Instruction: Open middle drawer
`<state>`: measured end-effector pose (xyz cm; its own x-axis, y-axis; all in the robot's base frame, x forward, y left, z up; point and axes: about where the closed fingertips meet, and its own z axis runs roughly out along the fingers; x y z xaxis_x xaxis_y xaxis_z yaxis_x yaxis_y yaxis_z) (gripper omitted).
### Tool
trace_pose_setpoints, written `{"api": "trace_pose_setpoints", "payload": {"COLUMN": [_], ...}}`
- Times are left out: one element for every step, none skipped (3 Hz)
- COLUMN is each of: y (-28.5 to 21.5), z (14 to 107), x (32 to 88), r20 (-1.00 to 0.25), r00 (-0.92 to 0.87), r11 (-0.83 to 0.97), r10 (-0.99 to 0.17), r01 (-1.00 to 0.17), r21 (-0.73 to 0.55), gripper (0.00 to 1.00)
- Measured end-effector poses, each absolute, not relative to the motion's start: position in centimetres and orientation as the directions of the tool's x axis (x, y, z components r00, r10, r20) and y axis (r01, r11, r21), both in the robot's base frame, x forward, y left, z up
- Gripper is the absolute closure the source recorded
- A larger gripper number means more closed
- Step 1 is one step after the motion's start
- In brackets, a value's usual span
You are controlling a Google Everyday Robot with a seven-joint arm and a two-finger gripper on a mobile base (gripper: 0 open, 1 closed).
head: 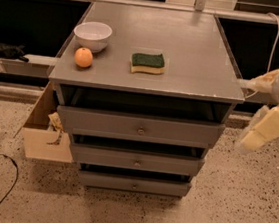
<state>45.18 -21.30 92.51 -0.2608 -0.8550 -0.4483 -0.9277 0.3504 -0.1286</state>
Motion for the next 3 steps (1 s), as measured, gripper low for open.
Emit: {"api": "trace_pose_setpoints", "payload": {"y": [-19.6,-17.0,-17.0], "z": [89.1,84.8,84.8], "x": [45.7,46.6,46.6], "r20": [-0.575,-0.658,-0.658], "r00": [-0.289,-0.338,-0.338], "r11": [0.365,0.369,0.369], "r10": [-0.766,-0.673,-0.673], "r01": [-0.931,-0.924,-0.924], "r21": [-0.019,0.096,0.096], "gripper": [0.00,0.00,0.00]}}
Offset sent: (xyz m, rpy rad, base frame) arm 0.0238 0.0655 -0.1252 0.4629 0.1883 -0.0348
